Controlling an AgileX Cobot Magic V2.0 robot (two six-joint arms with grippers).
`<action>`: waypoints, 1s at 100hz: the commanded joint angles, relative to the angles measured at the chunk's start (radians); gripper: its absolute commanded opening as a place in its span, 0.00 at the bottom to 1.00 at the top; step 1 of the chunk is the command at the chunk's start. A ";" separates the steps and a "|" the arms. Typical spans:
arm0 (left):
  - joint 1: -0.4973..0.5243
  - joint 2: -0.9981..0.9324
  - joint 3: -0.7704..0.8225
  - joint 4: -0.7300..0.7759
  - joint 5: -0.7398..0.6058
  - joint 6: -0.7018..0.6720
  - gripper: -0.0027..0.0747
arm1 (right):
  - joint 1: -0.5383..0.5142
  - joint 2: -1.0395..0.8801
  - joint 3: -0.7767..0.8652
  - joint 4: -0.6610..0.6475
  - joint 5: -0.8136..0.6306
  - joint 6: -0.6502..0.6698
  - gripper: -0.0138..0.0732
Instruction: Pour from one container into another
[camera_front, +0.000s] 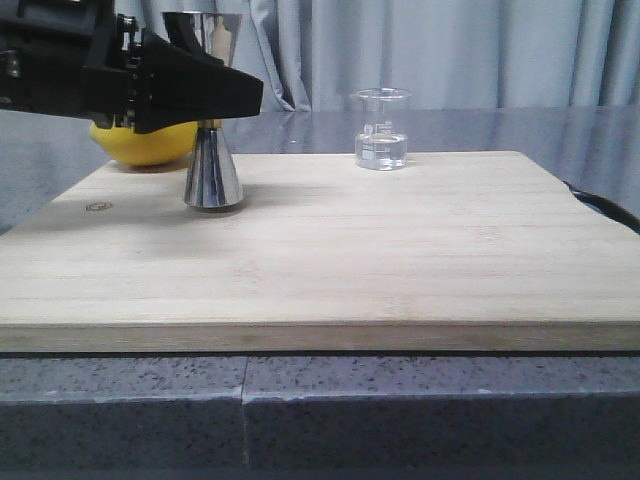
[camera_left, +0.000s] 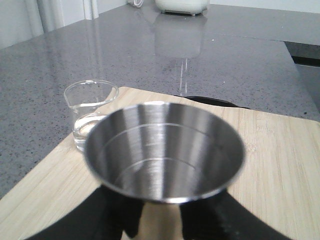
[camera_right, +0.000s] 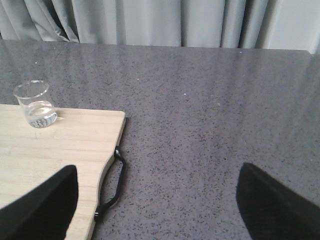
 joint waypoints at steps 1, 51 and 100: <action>-0.010 -0.058 -0.033 -0.077 0.114 -0.013 0.36 | 0.002 0.016 -0.033 0.001 -0.070 -0.008 0.83; -0.078 -0.062 -0.122 -0.077 0.111 -0.058 0.36 | 0.002 0.016 -0.033 0.007 -0.048 -0.011 0.83; -0.078 -0.062 -0.122 -0.077 0.104 -0.058 0.36 | 0.022 0.286 -0.144 0.149 -0.057 -0.218 0.83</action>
